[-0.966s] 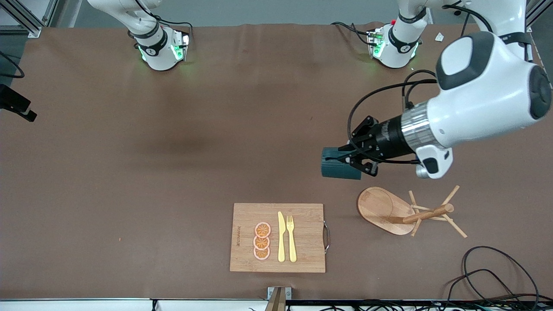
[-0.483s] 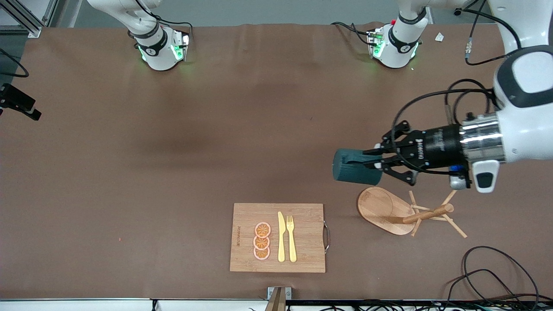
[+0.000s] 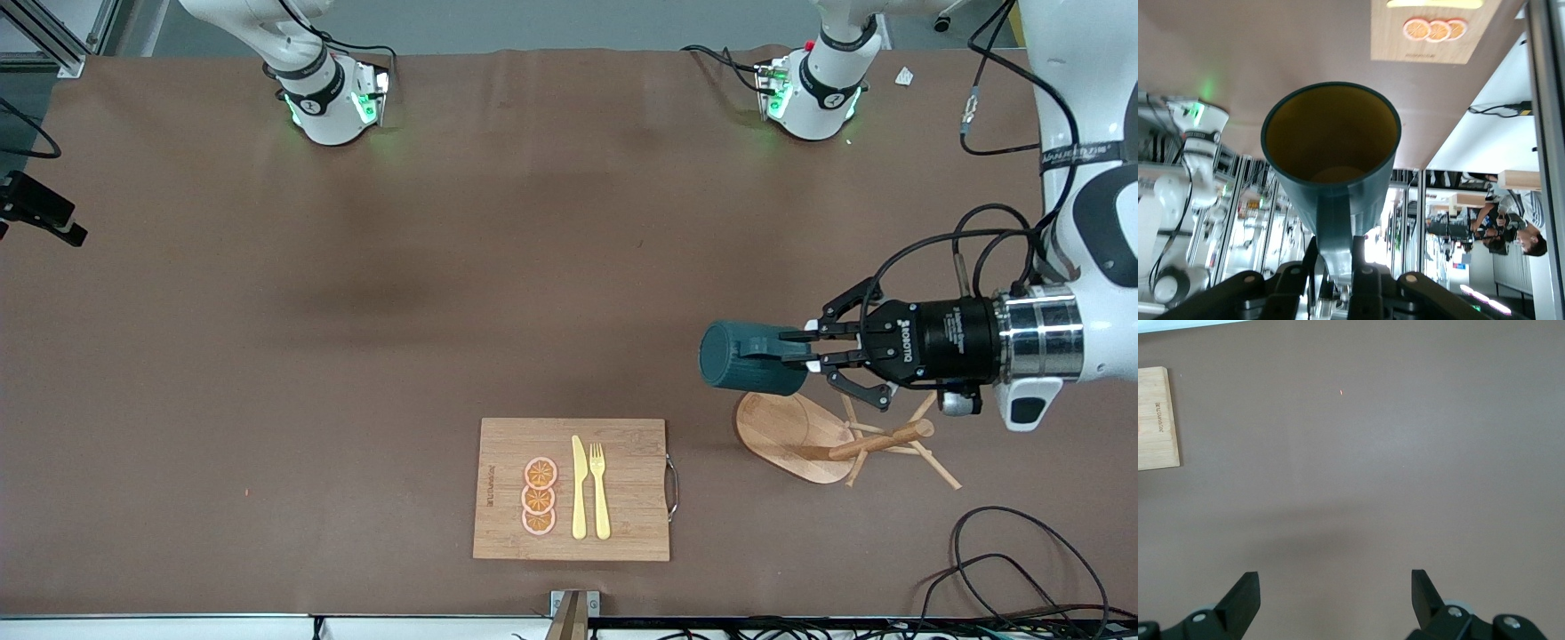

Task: Pass cup and hang on rack
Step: 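Hang the mug handle onto a rack peg with the left gripper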

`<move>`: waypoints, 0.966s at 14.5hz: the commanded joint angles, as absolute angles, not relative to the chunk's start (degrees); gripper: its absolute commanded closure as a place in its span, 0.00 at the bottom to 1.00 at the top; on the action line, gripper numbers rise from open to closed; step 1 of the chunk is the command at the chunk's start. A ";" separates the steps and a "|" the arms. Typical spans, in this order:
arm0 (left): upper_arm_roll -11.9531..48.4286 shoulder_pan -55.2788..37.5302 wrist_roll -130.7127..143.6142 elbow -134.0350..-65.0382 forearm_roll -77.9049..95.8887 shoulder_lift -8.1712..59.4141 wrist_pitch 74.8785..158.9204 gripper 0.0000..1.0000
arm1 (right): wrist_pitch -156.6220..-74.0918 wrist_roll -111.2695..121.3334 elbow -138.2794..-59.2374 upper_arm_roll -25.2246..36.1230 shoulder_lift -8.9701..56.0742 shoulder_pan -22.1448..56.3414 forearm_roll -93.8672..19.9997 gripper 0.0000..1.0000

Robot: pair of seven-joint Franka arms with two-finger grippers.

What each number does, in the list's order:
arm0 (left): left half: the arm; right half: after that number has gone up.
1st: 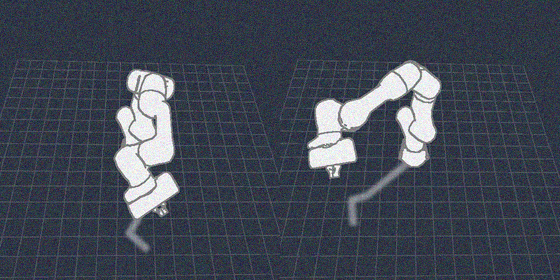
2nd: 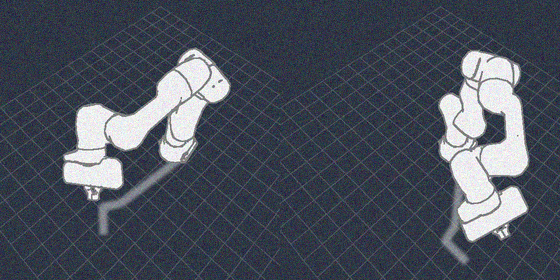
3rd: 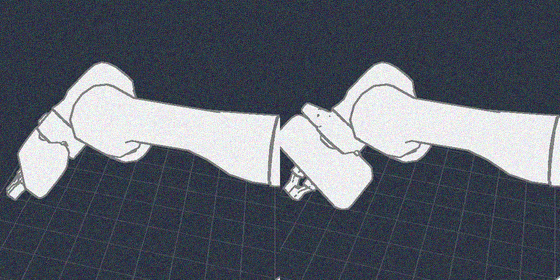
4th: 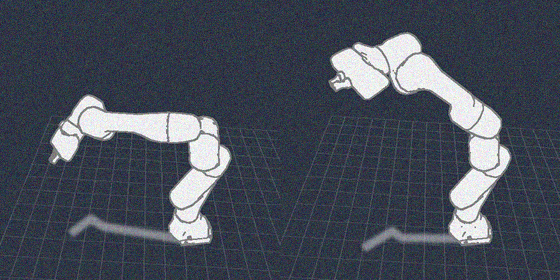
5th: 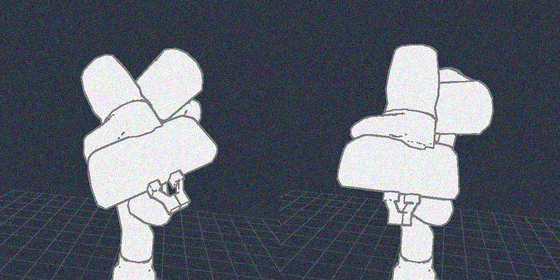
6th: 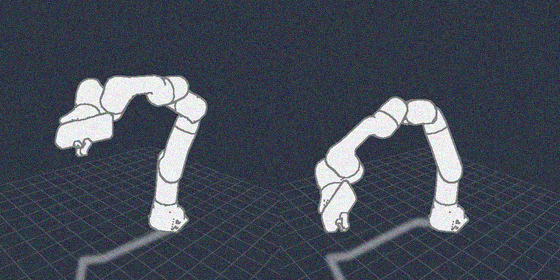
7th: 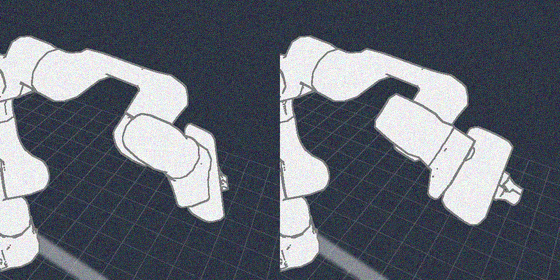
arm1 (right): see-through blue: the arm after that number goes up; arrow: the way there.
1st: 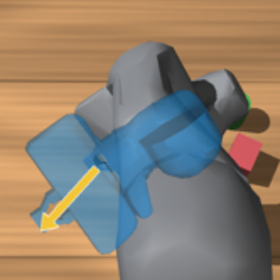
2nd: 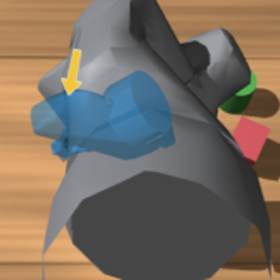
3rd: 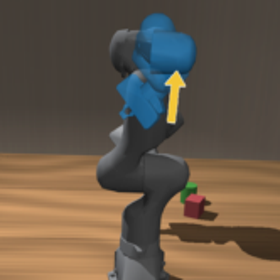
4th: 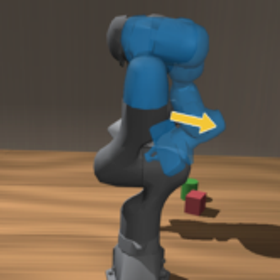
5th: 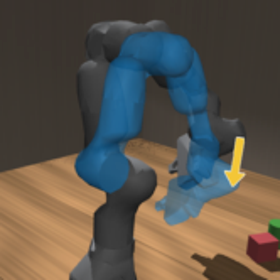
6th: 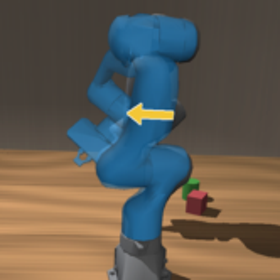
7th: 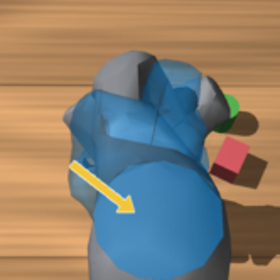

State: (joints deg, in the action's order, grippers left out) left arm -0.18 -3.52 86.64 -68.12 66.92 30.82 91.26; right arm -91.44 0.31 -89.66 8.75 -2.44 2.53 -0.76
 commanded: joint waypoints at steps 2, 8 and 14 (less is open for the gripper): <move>0.09 -0.01 86.13 -67.68 70.31 33.22 89.38 1.00 | -91.05 0.53 -89.47 8.88 -2.55 3.25 0.09 0.00; -0.26 3.60 81.67 -67.59 70.05 36.47 89.38 0.99 | -91.05 0.44 -89.47 8.88 -2.55 3.25 0.09 0.00; -1.50 3.78 68.75 -67.59 64.97 36.91 89.38 0.99 | -90.97 0.44 -89.47 8.88 -2.55 3.25 0.09 0.00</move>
